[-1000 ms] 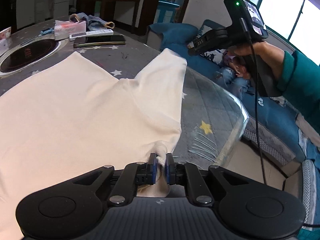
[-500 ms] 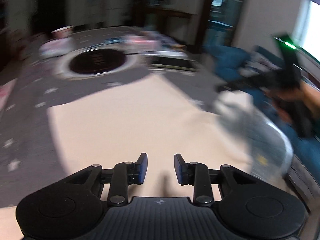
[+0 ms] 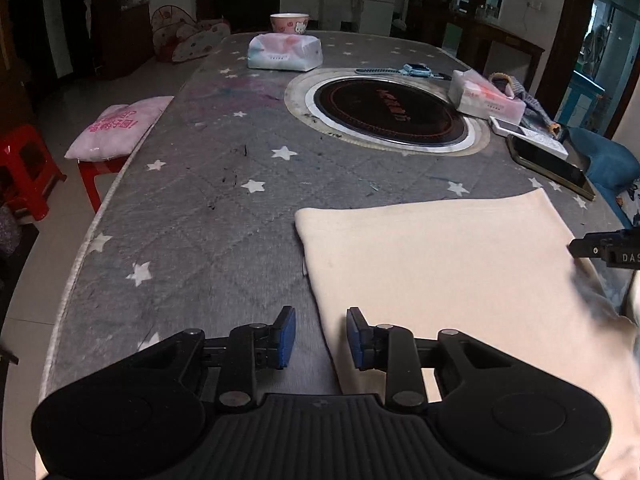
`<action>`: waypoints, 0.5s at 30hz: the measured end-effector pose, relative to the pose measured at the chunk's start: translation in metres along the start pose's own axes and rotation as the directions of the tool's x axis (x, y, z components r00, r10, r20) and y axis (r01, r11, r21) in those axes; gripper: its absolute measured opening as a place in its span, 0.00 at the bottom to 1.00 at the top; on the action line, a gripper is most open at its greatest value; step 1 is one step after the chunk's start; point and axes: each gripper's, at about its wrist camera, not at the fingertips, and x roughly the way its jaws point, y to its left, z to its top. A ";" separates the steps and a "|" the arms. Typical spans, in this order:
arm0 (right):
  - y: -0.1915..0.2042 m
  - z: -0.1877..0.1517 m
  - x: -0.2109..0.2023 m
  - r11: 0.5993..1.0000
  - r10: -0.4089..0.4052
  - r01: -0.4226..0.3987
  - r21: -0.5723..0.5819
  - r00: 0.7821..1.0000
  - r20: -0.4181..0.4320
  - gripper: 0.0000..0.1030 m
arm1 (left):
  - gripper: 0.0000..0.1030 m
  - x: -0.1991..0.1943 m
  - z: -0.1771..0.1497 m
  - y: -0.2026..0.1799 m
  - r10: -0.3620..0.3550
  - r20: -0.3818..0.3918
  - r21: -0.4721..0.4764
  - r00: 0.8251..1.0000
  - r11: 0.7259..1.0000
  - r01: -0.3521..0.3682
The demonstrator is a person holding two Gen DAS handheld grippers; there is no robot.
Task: Fold clothes
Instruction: 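Lay the sweatshirt flat on the table and open both grippers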
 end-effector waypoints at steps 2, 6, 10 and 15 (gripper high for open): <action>-0.002 0.005 0.006 1.000 0.001 -0.001 0.008 1.000 0.000 0.25 | 0.18 0.006 0.004 0.000 -0.008 0.002 0.009 1.000 1.000 0.008; -0.001 0.013 0.014 1.000 0.005 -0.005 -0.003 1.000 0.000 0.13 | 0.06 0.015 0.011 -0.003 0.000 0.016 0.051 1.000 0.999 -0.001; 0.006 0.021 0.021 1.000 -0.012 0.013 -0.027 1.000 0.006 0.05 | 0.05 0.024 0.020 -0.005 0.020 0.030 0.079 0.999 0.997 -0.023; 0.011 0.034 0.032 0.998 -0.042 0.043 -0.044 0.999 0.018 0.05 | 0.05 0.041 0.038 -0.004 0.051 0.042 0.115 0.998 0.992 -0.055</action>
